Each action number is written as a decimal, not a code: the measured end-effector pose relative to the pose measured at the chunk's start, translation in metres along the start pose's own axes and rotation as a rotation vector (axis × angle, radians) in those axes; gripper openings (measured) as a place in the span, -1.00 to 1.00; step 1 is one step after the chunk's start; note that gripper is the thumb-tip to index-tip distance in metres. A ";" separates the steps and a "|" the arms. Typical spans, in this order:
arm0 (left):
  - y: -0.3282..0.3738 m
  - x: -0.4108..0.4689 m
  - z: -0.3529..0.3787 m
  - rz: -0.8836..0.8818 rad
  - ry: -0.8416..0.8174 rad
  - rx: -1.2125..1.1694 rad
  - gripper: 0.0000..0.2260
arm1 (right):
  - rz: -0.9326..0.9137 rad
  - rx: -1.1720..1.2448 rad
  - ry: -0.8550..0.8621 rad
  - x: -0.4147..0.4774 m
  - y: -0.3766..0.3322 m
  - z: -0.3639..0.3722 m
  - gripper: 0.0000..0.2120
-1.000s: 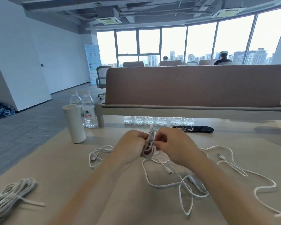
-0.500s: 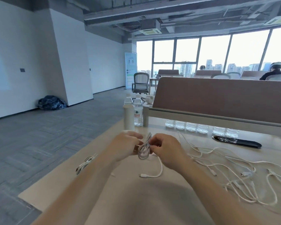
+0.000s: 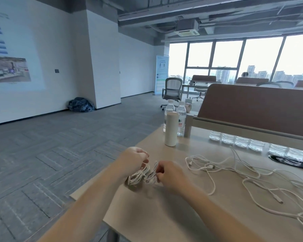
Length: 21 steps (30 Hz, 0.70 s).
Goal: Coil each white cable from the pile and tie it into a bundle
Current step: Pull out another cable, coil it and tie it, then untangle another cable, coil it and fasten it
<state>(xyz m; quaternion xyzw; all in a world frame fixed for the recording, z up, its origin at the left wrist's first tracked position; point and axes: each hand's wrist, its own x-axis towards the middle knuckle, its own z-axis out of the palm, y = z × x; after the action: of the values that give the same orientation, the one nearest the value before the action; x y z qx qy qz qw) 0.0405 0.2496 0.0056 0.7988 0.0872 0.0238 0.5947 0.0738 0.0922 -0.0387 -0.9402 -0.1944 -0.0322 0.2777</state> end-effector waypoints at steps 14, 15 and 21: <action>-0.020 0.016 -0.007 0.035 -0.007 0.112 -0.88 | 0.024 -0.051 -0.051 0.017 0.002 0.027 -0.79; -0.020 0.017 -0.007 0.028 -0.017 0.099 -0.88 | 0.022 -0.042 -0.046 0.018 0.003 0.028 -0.83; -0.017 0.016 -0.004 0.016 -0.004 0.058 -0.90 | -0.072 -0.084 0.016 0.012 0.002 0.029 -0.95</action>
<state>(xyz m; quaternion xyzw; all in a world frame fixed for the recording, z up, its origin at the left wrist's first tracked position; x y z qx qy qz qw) 0.0536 0.2605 -0.0103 0.8166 0.0802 0.0241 0.5711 0.0840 0.1103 -0.0620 -0.9432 -0.2244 -0.0581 0.2382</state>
